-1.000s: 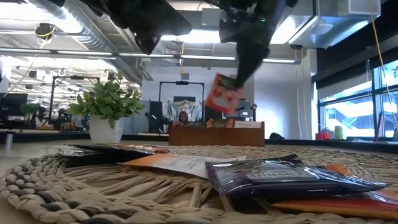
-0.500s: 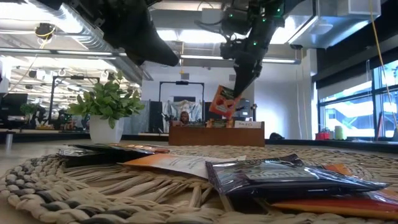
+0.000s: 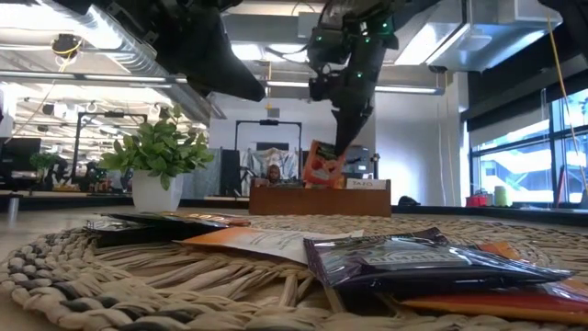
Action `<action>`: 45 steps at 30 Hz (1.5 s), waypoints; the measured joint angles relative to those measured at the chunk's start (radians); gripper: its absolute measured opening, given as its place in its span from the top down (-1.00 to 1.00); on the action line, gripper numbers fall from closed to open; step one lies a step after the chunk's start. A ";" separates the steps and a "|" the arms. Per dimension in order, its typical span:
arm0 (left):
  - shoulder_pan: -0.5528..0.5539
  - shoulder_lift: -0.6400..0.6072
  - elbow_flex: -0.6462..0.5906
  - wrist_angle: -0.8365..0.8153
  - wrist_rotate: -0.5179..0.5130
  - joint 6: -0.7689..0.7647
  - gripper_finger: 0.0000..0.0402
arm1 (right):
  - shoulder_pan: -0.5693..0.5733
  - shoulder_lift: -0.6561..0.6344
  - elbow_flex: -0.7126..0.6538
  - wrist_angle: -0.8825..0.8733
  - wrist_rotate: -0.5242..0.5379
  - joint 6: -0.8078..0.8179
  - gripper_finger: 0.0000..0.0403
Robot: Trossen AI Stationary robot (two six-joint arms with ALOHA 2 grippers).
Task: Pick & Place Tea
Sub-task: Put the orange tea bag into the middle section of the wooden organizer, then put the white and orange tea bag into the right section of the wooden organizer
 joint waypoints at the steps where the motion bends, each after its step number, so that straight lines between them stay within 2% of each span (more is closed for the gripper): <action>1: 0.000 0.000 0.000 0.000 -0.003 0.000 0.97 | 0.000 0.009 0.002 -0.003 0.000 -0.003 0.96; 10: 0.000 0.000 0.000 -0.009 -0.003 0.000 0.95 | -0.002 0.078 0.003 -0.006 0.001 -0.016 0.96; 23: 0.000 0.000 0.000 -0.014 -0.003 0.000 0.95 | -0.002 0.085 0.002 0.013 0.002 -0.037 0.94; 27: 0.000 0.000 0.000 -0.014 -0.003 0.000 0.97 | -0.002 0.085 0.002 0.014 -0.003 -0.070 0.80; 32: 0.000 0.000 0.000 -0.014 -0.003 0.000 0.96 | -0.001 0.085 0.003 0.012 0.020 -0.044 0.50; 36: 0.000 0.000 0.000 -0.014 -0.002 0.000 0.94 | 0.011 0.083 0.051 -0.058 0.047 0.002 0.34; 40: 0.000 0.000 0.000 -0.015 -0.001 -0.001 0.94 | 0.049 0.025 0.057 -0.053 0.047 0.024 0.28; 45: -0.003 0.000 0.000 -0.016 0.052 -0.004 0.95 | 0.118 -0.120 -0.035 0.059 0.044 0.029 0.27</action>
